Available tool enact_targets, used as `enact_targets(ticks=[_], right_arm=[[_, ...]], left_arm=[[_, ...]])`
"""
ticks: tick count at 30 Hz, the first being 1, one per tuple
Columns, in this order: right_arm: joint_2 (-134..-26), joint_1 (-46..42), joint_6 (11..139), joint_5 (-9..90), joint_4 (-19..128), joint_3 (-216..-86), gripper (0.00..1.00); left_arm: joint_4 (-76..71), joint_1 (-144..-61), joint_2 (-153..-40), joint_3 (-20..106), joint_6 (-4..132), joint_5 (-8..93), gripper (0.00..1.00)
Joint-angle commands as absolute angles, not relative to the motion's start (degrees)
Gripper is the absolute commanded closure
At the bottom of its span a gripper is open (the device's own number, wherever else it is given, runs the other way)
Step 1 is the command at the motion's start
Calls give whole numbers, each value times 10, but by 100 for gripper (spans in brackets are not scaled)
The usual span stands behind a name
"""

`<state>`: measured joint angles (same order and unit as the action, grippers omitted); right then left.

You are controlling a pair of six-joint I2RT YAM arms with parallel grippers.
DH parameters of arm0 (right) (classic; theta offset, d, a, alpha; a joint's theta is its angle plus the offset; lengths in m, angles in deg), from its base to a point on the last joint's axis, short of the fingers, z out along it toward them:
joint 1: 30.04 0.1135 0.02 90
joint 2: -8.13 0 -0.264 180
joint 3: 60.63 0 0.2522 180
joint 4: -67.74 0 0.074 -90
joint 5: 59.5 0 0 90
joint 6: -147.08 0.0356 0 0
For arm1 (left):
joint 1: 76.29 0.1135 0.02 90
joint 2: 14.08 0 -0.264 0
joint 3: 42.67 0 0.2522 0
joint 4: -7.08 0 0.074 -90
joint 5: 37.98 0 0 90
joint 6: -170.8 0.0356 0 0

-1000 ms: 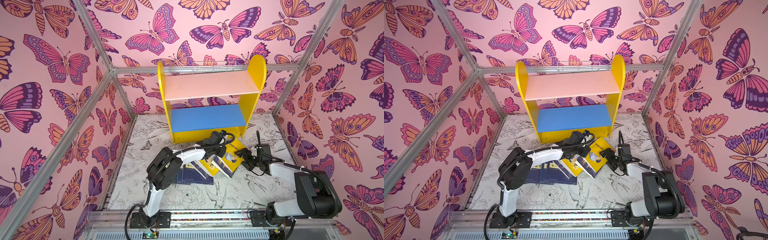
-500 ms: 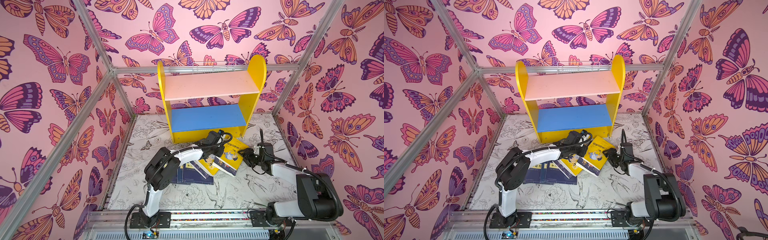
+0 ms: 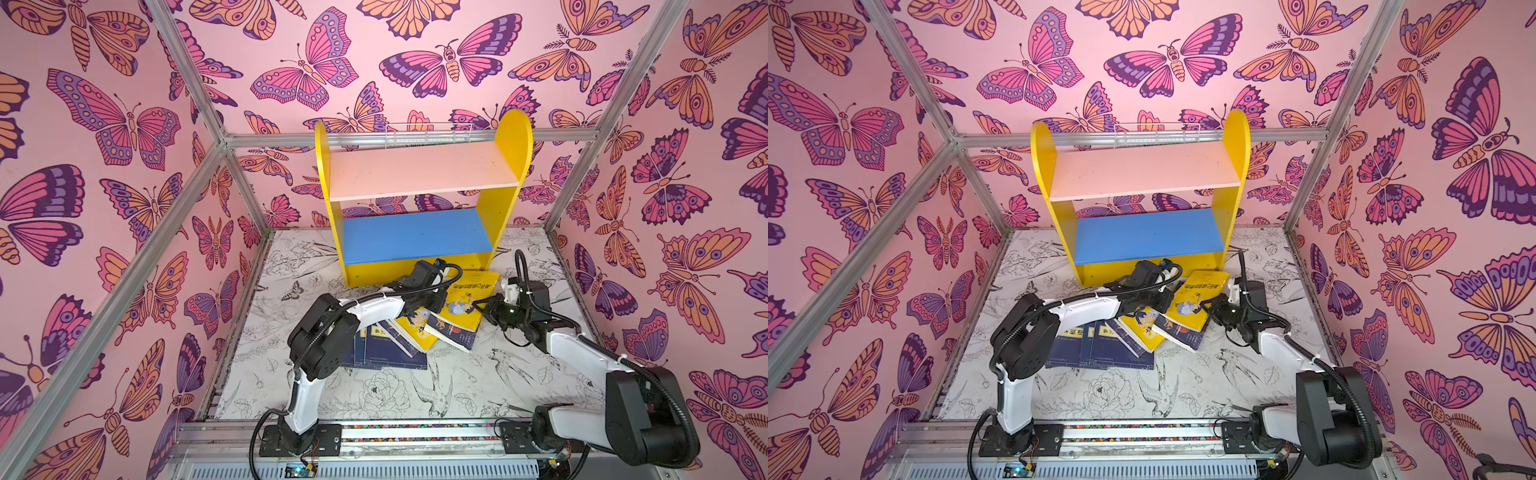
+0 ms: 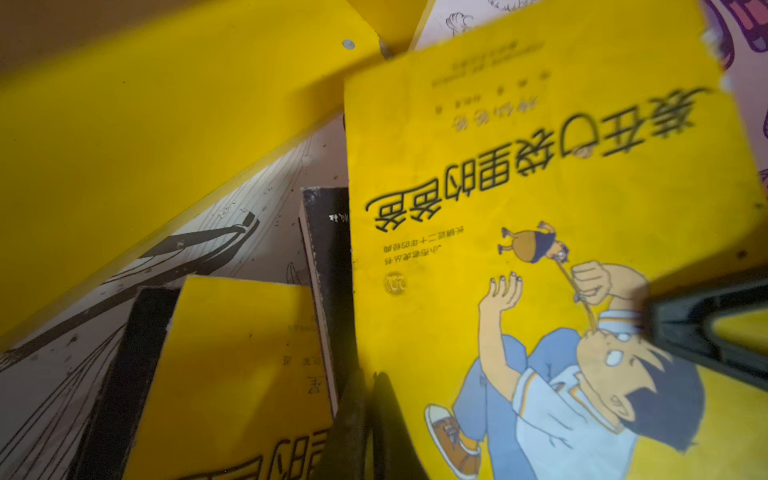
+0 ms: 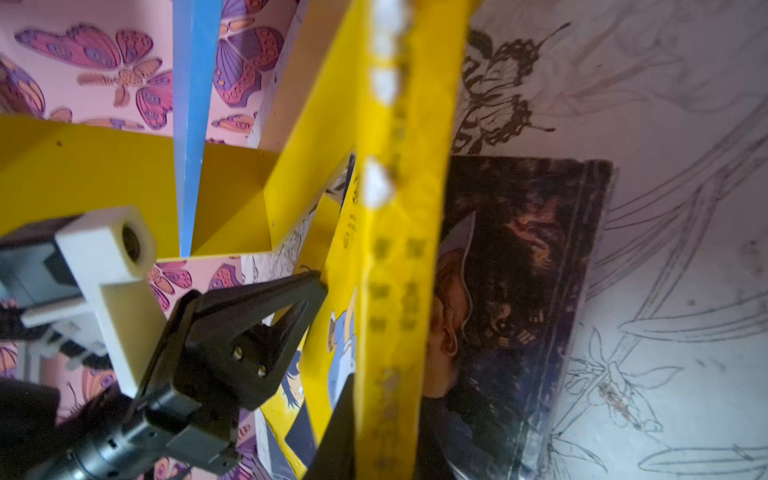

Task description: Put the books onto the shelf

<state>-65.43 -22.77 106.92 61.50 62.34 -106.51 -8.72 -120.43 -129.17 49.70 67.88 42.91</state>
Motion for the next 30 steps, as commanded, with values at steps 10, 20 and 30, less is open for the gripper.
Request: enact_targets(ticks=[10,20,30], right_arm=[[-571,-184,1010,714,610,-1124,100],[-658,-149,1141,604,782,-1230,100],[-838,-56,1260,230,1001,-1303,100]], left_arm=[[-23,-1142,-1107,325,558,594,58],[-96,-1097,-932,199,423,786,36],[-124,-1097,-926,186,409,765,31]])
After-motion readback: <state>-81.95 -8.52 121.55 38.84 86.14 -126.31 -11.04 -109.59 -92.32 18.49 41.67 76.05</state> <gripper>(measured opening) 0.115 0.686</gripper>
